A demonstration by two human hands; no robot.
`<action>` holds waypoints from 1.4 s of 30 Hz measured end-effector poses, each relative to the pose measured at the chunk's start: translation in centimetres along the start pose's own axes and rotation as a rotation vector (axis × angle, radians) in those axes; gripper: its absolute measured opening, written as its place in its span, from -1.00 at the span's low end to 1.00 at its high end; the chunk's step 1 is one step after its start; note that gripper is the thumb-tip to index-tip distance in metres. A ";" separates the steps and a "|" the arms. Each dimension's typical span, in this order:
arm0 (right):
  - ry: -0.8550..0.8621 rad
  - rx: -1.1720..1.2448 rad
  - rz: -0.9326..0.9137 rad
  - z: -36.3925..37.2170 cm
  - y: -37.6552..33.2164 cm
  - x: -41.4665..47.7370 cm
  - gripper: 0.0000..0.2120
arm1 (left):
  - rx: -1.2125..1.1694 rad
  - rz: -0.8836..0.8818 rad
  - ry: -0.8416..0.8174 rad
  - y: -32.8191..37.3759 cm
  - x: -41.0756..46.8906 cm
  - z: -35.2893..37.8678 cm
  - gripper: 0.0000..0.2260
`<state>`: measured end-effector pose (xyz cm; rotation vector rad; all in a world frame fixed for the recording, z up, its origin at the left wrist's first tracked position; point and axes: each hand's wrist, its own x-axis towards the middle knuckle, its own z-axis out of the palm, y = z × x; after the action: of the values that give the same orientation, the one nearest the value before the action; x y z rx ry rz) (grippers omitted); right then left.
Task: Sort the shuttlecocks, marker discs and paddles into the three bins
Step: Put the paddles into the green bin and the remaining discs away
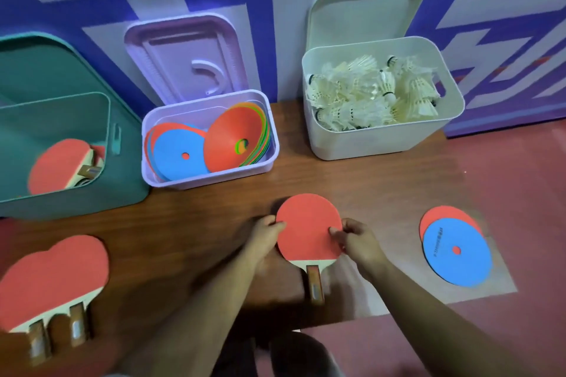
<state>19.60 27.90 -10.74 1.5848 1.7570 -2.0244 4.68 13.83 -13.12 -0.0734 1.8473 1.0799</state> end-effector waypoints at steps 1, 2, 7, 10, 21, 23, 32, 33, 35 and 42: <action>-0.056 0.030 0.001 1.3 -0.5 -0.4 -0.86 | -0.044 0.048 0.031 -0.2 -0.9 -1.9 -0.93; -0.103 0.067 0.008 2.8 -1.0 -0.8 -0.88 | -0.087 0.066 0.056 -0.5 -1.6 -3.9 -0.89; -0.285 0.108 -0.004 12.1 -4.0 -2.9 -0.83 | -0.180 0.110 0.259 -3.0 -6.6 -14.9 -0.82; -0.367 0.020 -0.021 17.9 -4.9 -4.2 -0.88 | -0.113 0.082 0.517 -7.7 -9.1 -23.1 -0.88; -0.392 -0.108 0.058 38.4 -3.1 -8.7 -0.84 | -0.028 -0.180 0.751 -19.4 -11.5 -41.4 -0.74; -0.369 -0.147 0.056 40.7 -2.6 -8.9 -0.87 | -0.032 -0.165 0.696 -20.1 -10.1 -42.4 -0.69; -0.217 -0.235 0.076 49.8 -0.3 -7.5 -0.83 | 0.092 -0.027 0.724 -22.7 -7.9 -46.5 -0.76; -0.191 -0.260 0.047 50.6 0.0 -7.3 -0.80 | 0.145 0.000 0.756 -23.3 -8.0 -47.2 -0.77; -0.129 -0.367 -0.035 51.7 0.4 -7.0 -0.69 | 0.259 -0.065 0.830 -24.9 -7.9 -49.1 -0.73; -0.178 -0.376 0.126 53.7 0.6 -6.7 -0.54 | 0.000 -0.159 0.729 -25.2 -7.0 -51.7 -0.58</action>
<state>-11.51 -16.17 -14.96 1.3208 1.7877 -1.6045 -15.86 -40.28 -16.37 -0.6781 2.4268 1.0114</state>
